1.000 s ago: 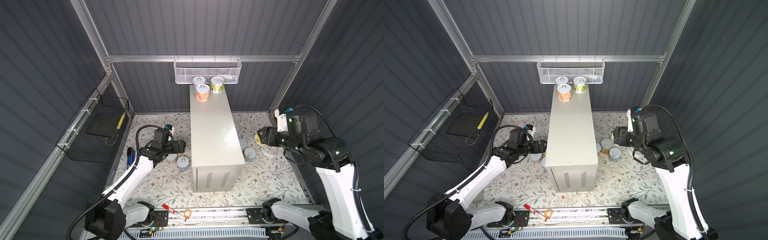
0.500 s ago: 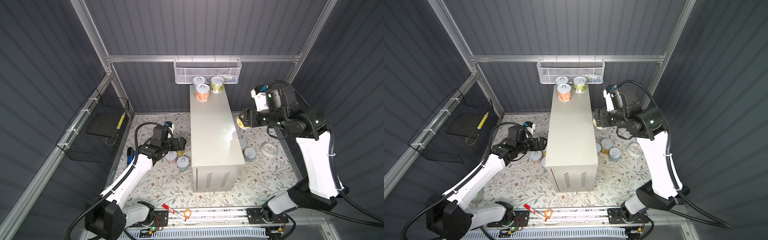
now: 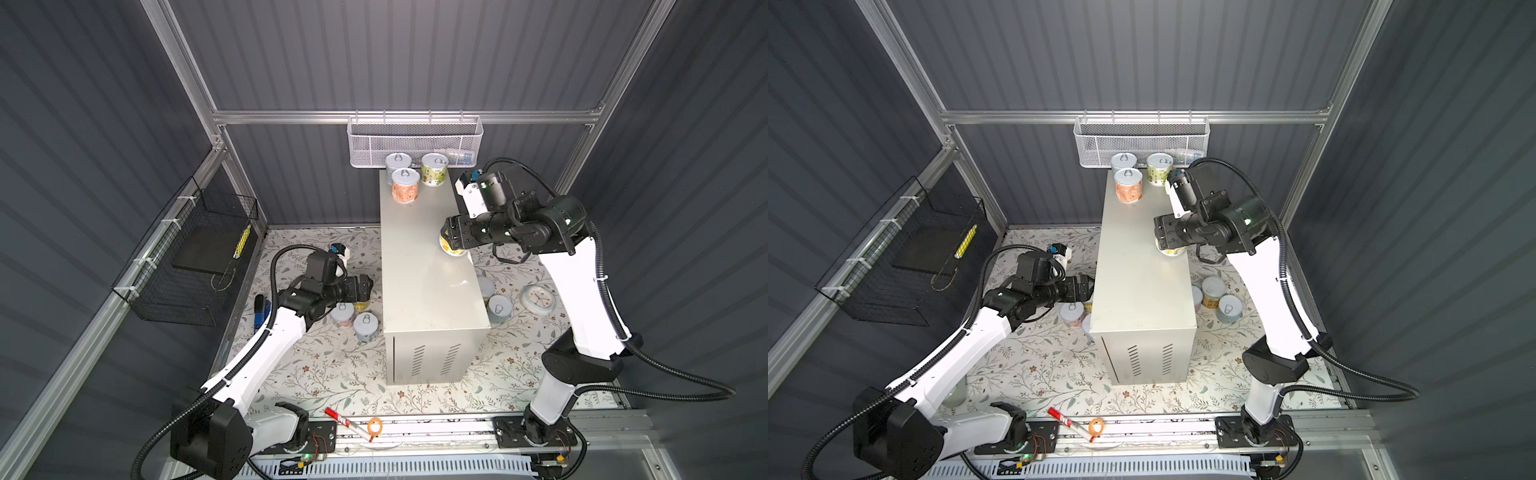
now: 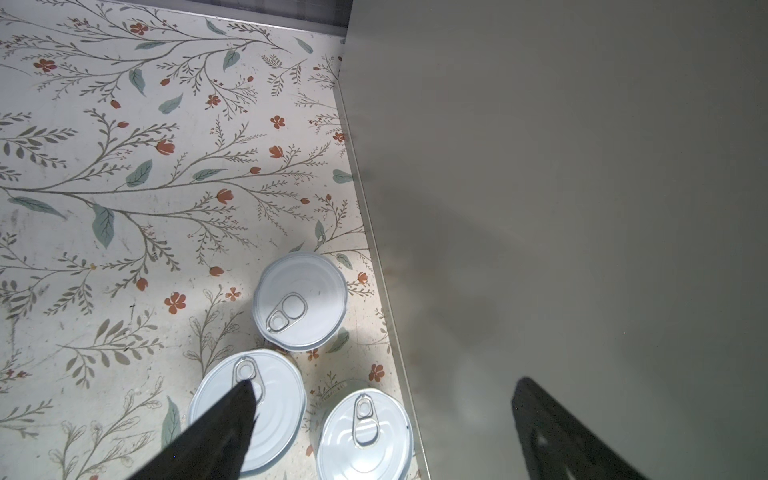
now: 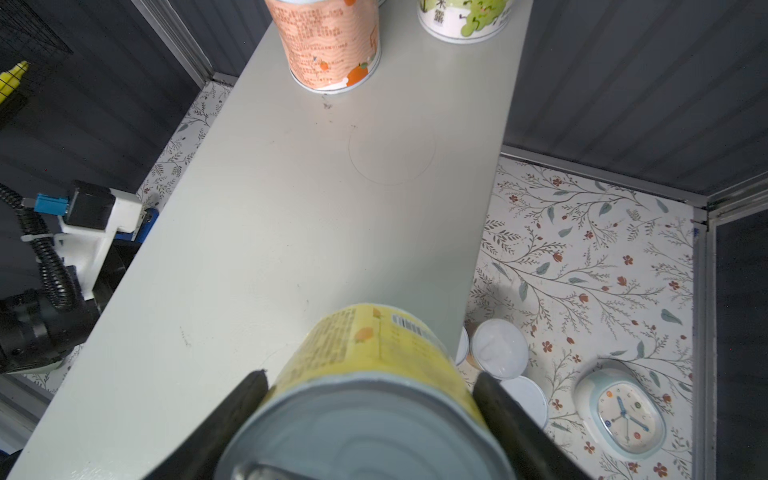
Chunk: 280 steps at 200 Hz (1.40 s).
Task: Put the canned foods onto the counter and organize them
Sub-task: 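Lift the yellow-labelled can with the right gripper toward the cabinet top, then carry the yellow can over the cabinet top toward the peach can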
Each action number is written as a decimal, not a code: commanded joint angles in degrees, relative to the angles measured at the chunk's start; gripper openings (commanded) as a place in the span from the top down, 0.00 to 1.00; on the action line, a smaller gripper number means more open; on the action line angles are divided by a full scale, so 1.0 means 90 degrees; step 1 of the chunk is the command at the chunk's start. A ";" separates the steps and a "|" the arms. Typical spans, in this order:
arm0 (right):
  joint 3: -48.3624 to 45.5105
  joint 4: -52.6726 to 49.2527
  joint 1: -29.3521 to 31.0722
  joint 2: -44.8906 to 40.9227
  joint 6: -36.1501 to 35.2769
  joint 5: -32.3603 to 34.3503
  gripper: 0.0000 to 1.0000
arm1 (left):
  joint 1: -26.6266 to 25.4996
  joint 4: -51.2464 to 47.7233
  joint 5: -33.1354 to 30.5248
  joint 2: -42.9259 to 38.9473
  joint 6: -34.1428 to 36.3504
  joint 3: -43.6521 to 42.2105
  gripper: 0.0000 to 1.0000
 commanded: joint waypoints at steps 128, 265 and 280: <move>0.0272 0.0458 0.0001 0.0480 -0.0030 -0.0325 0.25 | 0.0017 0.0197 0.0273 0.0105 0.0035 -0.0267 0.03; 0.0504 0.0731 -0.0243 0.0233 -0.0173 -0.0899 0.11 | 0.0022 0.0190 0.0205 0.0183 0.0089 -0.0239 0.02; 0.0480 0.0816 -0.0243 0.0144 -0.0191 -0.0948 0.10 | 0.0029 0.0157 0.0194 0.0176 0.0101 -0.0205 0.02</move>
